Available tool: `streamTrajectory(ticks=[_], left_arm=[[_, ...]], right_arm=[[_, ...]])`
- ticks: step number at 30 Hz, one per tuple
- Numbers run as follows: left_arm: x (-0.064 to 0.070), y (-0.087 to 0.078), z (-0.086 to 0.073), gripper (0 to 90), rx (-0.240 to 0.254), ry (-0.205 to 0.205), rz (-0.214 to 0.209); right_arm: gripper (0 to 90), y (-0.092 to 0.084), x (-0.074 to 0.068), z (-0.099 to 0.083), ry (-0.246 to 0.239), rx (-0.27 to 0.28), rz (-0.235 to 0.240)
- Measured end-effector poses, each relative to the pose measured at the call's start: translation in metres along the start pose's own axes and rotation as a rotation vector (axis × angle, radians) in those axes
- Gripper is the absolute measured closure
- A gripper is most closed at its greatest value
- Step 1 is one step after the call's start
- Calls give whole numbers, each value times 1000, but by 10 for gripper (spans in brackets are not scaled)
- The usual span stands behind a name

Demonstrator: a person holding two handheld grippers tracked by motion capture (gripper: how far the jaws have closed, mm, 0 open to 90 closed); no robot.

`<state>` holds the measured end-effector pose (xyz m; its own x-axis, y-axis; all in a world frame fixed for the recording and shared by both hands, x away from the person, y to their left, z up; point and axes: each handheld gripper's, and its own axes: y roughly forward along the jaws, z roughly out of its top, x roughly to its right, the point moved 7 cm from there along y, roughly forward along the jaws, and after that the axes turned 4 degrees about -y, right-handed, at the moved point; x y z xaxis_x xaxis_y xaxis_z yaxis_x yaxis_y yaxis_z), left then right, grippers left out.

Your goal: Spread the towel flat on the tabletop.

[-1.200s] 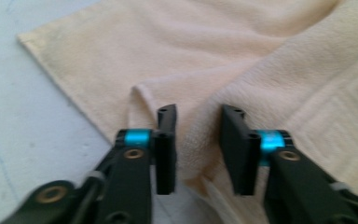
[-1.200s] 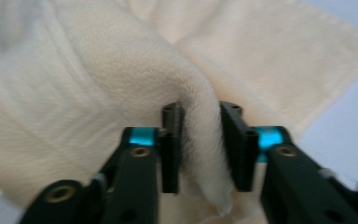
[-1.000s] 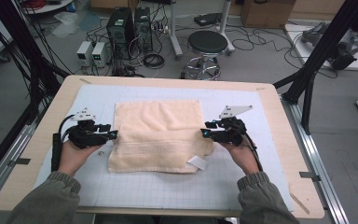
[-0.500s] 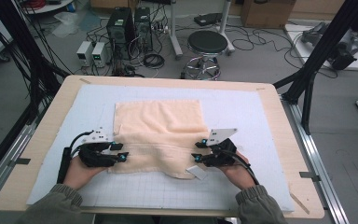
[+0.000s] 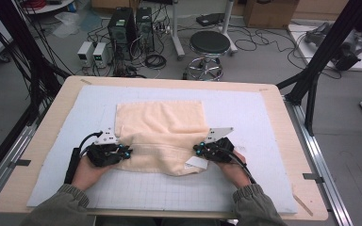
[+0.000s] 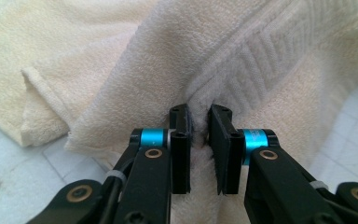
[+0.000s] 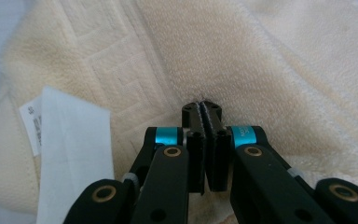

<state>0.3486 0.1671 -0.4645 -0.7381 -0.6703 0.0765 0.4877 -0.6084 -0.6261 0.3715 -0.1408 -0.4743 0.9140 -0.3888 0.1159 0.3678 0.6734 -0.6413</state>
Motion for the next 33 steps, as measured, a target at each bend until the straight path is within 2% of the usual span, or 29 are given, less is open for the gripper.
streamTrajectory(ticks=[3, 7, 12, 17, 21, 24, 25, 26, 28, 30, 33], left_arm=[[4, -13, 4, 799, 32, -10, -10], [12, -30, 10, 800, 64, -1, -20], [29, -60, 16, 802, 120, 47, -8], [55, -91, 16, 802, 139, 89, -28], [77, -115, 11, 803, 153, 93, -68], [95, -132, 5, 794, 171, 106, -126], [99, -136, 4, 767, 177, 101, -150], [101, -138, 3, 695, 179, 89, -172], [98, -137, 2, 602, 187, 94, -169], [91, -128, 0, 590, 187, 83, -171], [80, -107, -4, 573, 171, 84, -169]], right_arm=[[889, -11, -3, 3, -8, 13, 11], [890, -29, -10, 9, -19, 50, 16], [890, -51, -25, 17, -40, 101, 24], [890, -80, -47, 31, -73, 152, 33], [896, -105, -67, 42, -95, 203, 54], [894, -120, -89, 46, -118, 218, 83], [894, -124, -95, 46, -125, 224, 103], [877, -127, -100, 46, -130, 230, 108], [816, -128, -101, 45, -126, 226, 108], [784, -120, -94, 42, -102, 210, 113], [712, -98, -82, 32, -95, 155, 118]])
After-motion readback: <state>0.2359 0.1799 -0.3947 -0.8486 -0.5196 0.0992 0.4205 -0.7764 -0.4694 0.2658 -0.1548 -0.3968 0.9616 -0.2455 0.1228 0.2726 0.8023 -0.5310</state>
